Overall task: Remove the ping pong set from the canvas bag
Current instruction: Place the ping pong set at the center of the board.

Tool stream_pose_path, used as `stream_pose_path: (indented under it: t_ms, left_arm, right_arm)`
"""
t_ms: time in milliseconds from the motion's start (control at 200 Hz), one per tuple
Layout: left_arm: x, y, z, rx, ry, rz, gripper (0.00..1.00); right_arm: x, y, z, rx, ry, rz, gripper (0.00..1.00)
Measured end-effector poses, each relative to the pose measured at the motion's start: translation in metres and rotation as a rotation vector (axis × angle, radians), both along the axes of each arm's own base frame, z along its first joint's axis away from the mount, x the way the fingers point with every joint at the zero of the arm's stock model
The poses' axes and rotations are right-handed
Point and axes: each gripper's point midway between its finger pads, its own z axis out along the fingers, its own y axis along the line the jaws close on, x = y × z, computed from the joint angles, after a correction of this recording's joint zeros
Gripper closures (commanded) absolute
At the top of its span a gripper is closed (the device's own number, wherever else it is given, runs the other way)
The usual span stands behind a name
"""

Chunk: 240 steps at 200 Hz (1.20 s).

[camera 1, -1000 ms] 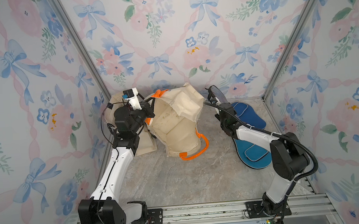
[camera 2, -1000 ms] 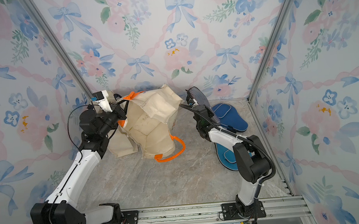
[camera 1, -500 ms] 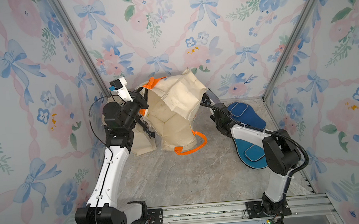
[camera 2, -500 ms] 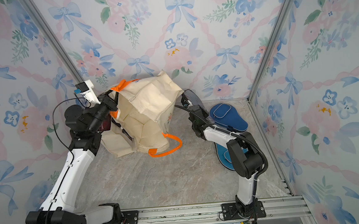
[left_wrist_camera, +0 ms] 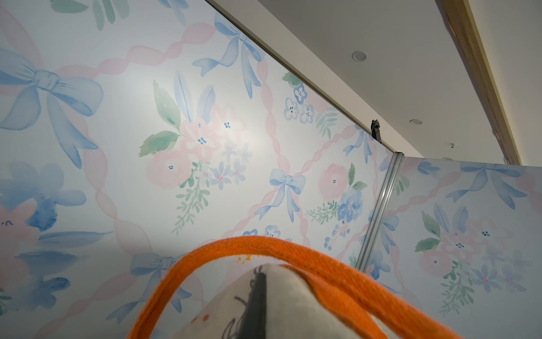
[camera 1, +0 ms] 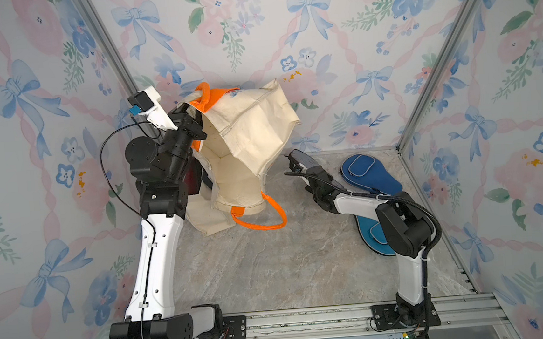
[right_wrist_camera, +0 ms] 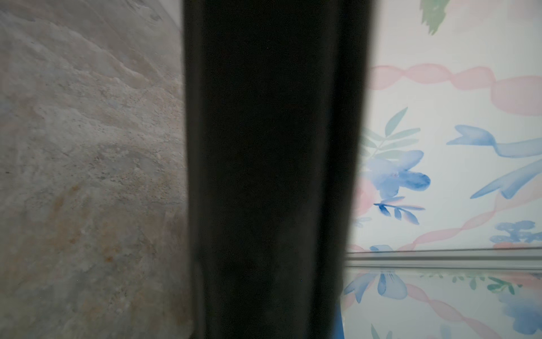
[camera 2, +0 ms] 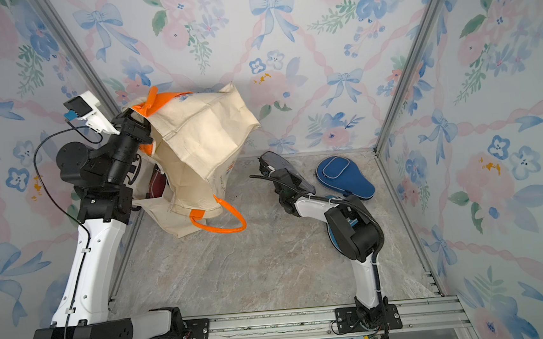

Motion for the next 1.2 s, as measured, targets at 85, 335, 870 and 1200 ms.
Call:
stream_pose_path:
  t_ms: [85, 335, 870, 1200]
  left_arm:
    - [0.006, 0.001, -0.002, -0.002, 0.022, 0.005, 1.00]
    - [0.027, 0.005, -0.025, -0.004, 0.124, 0.017, 1.00]
    - [0.025, 0.004, -0.018, -0.002, 0.127, 0.013, 1.00]
    - [0.029, 0.002, -0.022, 0.001, 0.140, 0.004, 1.00]
  right_arm:
    - [0.007, 0.010, -0.005, -0.044, -0.009, 0.020, 0.92]
    - [0.028, 0.026, -0.032, -0.185, -0.003, 0.072, 0.90]
    - [0.069, 0.019, -0.050, -0.200, 0.044, 0.078, 0.72]
    - [0.064, 0.013, -0.074, -0.177, 0.107, 0.087, 0.22]
